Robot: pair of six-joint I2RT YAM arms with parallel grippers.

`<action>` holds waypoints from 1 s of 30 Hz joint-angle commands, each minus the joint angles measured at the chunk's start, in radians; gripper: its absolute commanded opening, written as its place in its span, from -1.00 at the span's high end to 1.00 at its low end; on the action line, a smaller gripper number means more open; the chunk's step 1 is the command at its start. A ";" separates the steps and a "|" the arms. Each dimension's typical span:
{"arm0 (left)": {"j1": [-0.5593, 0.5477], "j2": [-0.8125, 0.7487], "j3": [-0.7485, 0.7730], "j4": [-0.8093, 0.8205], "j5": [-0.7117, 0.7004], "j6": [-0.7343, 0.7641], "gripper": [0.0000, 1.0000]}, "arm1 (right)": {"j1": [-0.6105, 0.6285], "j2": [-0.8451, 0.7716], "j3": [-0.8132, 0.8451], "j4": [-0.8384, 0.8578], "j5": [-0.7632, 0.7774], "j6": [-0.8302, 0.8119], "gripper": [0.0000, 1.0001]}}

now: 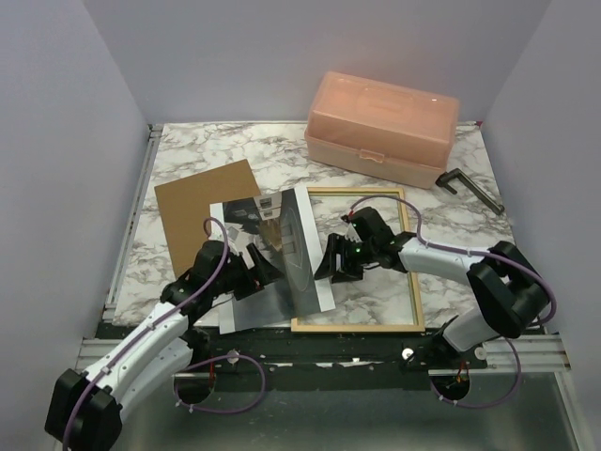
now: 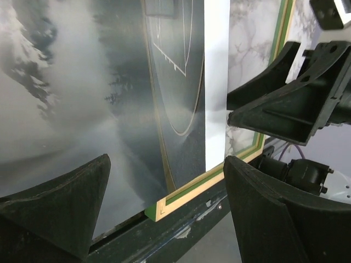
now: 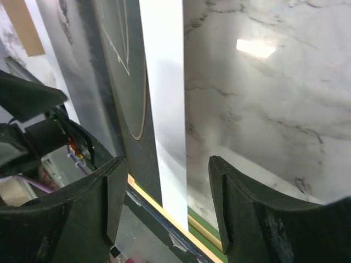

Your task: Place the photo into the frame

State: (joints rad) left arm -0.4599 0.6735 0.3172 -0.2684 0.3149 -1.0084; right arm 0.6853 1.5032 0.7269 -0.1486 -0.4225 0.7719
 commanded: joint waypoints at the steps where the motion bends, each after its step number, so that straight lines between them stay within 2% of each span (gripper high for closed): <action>1: -0.091 0.109 -0.014 0.127 -0.036 -0.094 -0.70 | 0.000 0.047 -0.020 0.137 -0.120 0.046 -0.33; 5: -0.146 0.226 0.000 0.183 -0.053 -0.126 -0.68 | 0.000 0.056 -0.025 0.214 -0.171 0.076 -0.27; 7: -0.165 0.259 0.014 0.186 -0.066 -0.128 -0.68 | 0.000 0.048 -0.024 0.236 -0.190 0.090 -0.15; 8: -0.170 0.267 0.020 0.183 -0.072 -0.127 -0.68 | 0.000 0.043 -0.023 0.242 -0.195 0.094 -0.04; 11: -0.176 0.273 0.026 0.175 -0.086 -0.125 -0.68 | 0.002 0.023 -0.018 0.250 -0.202 0.111 0.11; 14: -0.176 0.258 0.024 0.169 -0.092 -0.119 -0.68 | 0.003 -0.002 -0.017 0.239 -0.203 0.113 0.38; 17: -0.178 0.232 0.024 0.165 -0.094 -0.115 -0.68 | 0.003 -0.035 0.001 0.178 -0.169 0.092 0.72; 21: -0.178 0.177 0.042 0.156 -0.097 -0.108 -0.68 | 0.003 -0.085 0.058 0.056 -0.122 0.037 0.95; 30: -0.181 0.004 0.108 0.060 -0.121 -0.072 -0.68 | 0.003 -0.263 0.302 -0.320 0.157 -0.136 0.99</action>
State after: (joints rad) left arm -0.6353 0.7547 0.3870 -0.1623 0.2329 -1.1053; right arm 0.6861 1.3384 0.9165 -0.2703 -0.4435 0.7380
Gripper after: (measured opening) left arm 0.843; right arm 0.033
